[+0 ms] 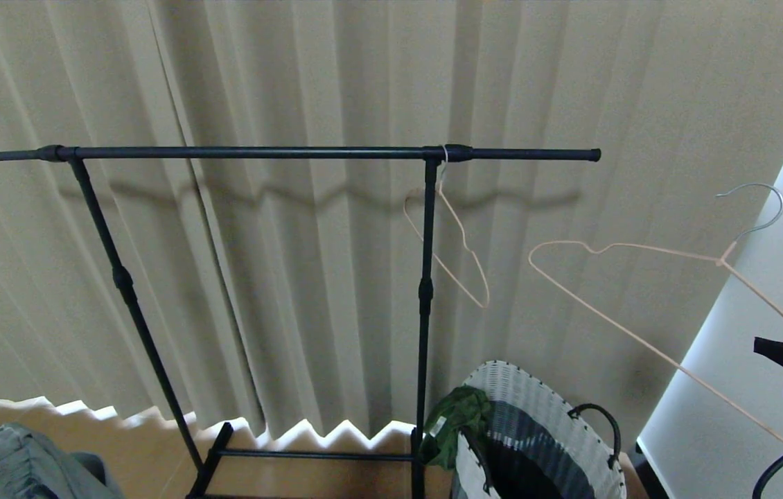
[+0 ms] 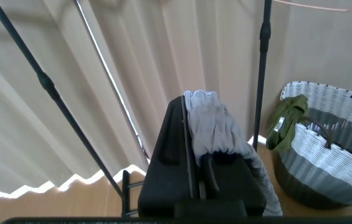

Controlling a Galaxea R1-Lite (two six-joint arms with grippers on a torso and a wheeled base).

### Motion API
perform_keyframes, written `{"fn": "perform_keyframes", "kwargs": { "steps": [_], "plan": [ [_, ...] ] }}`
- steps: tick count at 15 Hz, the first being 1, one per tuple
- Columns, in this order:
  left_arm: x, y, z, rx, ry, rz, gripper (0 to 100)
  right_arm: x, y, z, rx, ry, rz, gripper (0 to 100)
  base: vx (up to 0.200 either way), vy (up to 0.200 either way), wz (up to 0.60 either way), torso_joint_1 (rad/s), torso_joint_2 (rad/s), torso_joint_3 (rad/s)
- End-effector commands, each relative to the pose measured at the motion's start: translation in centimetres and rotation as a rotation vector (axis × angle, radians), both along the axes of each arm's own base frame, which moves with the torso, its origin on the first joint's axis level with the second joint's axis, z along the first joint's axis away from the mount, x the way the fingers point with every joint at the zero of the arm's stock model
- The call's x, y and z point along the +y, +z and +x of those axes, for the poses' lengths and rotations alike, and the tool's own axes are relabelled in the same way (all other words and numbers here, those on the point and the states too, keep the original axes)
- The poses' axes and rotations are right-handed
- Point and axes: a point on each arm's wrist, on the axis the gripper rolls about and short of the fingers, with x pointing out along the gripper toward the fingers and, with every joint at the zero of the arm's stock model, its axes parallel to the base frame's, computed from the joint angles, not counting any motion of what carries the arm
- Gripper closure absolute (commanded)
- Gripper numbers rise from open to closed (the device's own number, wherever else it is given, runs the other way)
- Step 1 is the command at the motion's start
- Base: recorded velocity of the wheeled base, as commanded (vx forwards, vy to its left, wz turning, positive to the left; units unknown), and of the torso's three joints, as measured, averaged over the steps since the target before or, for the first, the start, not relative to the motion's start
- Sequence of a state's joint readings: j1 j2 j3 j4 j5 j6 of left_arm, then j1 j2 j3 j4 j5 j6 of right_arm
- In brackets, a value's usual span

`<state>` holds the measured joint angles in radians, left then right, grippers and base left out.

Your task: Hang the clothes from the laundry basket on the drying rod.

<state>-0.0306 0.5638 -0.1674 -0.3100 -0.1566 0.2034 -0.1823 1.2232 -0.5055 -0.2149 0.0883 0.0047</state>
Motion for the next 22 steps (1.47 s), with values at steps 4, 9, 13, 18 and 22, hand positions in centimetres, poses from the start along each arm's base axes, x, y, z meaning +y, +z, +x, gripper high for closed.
{"fn": "perform_keyframes", "kwargs": {
  "steps": [4,9,13,18,22],
  "plan": [
    [0.0,0.0,0.1,0.004,0.003,-0.001,100,0.1,0.1,-0.4,-0.013,-0.013,-0.010,100,0.000,0.050,0.00,0.001,0.00,-0.001],
    [0.0,0.1,0.1,0.000,0.003,-0.001,100,0.8,1.2,-1.0,-0.083,0.000,0.059,100,0.000,0.200,0.00,0.004,0.00,0.005],
    [0.0,0.1,0.1,0.000,0.005,-0.001,100,2.4,1.6,-1.6,-0.114,0.114,0.101,100,0.000,0.200,0.00,0.000,0.00,0.005],
    [0.0,0.0,0.1,0.004,0.003,-0.001,100,3.8,1.2,-1.8,-0.091,0.211,0.101,100,0.000,0.200,0.00,0.004,0.00,0.007],
    [0.0,-0.4,0.1,0.018,0.000,0.006,100,4.8,0.5,-1.7,-0.050,0.274,0.103,100,0.000,0.100,0.00,0.000,0.00,-0.001]
  ]
}}
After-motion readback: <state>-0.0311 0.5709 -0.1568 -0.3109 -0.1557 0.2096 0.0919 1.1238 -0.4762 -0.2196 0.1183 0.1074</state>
